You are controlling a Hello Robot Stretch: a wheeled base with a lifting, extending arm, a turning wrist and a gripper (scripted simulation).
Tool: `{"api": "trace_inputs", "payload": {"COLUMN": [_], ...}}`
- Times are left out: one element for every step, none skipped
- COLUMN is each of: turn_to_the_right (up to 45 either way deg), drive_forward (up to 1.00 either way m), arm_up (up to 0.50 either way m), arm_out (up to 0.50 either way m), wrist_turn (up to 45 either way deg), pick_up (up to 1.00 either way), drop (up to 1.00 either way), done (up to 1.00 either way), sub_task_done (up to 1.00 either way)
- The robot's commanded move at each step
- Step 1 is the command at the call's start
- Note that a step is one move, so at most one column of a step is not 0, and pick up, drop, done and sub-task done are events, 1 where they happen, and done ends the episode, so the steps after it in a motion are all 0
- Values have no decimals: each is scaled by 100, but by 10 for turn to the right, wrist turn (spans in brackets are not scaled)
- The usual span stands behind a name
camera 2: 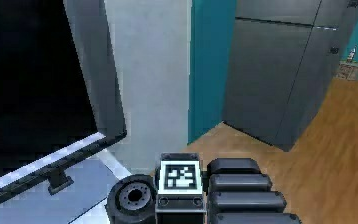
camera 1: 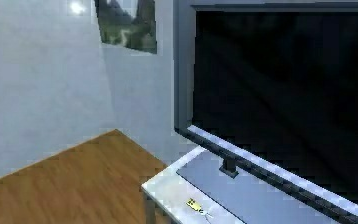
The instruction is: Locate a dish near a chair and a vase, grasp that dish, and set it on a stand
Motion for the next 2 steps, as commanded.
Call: {"api": "trace_inputs", "payload": {"turn_to_the_right": [450, 210], "drive_forward": [0, 0], "arm_up": [0, 0], "arm_out": [0, 0], "wrist_turn": [0, 0], "pick_up": [0, 0], "drop": [0, 0], "done": [0, 0], "sub_task_done": [0, 0]}}
